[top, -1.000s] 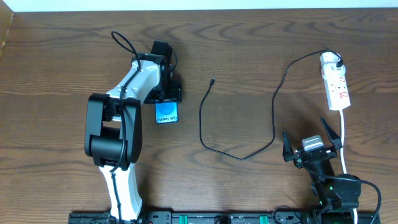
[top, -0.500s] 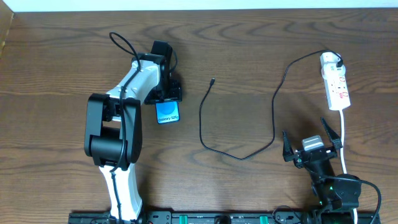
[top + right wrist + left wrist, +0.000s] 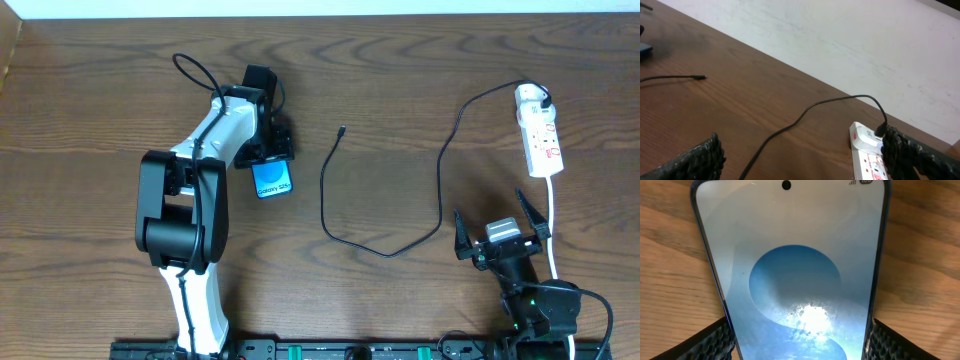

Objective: Plug charger to phone and switch on socket
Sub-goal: 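Grasp the phone's top edge with the left gripper and lift, then raise the phone with the left gripper and tilt it upright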

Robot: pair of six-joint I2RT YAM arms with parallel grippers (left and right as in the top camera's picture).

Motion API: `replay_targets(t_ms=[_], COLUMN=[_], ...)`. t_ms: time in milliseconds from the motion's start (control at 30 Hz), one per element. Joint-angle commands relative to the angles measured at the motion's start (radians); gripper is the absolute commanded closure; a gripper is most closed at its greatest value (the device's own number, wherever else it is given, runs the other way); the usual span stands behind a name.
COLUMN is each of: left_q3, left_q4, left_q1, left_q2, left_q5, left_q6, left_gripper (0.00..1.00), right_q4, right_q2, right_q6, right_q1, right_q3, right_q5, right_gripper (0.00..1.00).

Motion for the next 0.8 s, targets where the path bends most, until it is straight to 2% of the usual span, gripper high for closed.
replay_targets(t_ms=[0, 500, 767], left_q3=[-0.004, -0.004, -0.004], left_q4=[0.001, -0.028, -0.059], left_q1=[0.001, 0.004, 0.016], left_q2=[-0.021, -0.21, -0.222], left_q5=[0.066, 0.066, 0.103], left_q6=[-0.019, -0.101, -0.228], left_gripper=[0.23, 0.24, 0.24], right_q4=[-0.004, -0.004, -0.004], right_q2=[0.0, 0.0, 0.0], right_q6=[0.012, 0.012, 0.012], right_q1=[0.01, 0.01, 0.01], right_q3=[-0.001, -0.001, -0.001], right_q5=[0.0, 0.0, 0.0], right_gripper=[0.01, 0.01, 0.01])
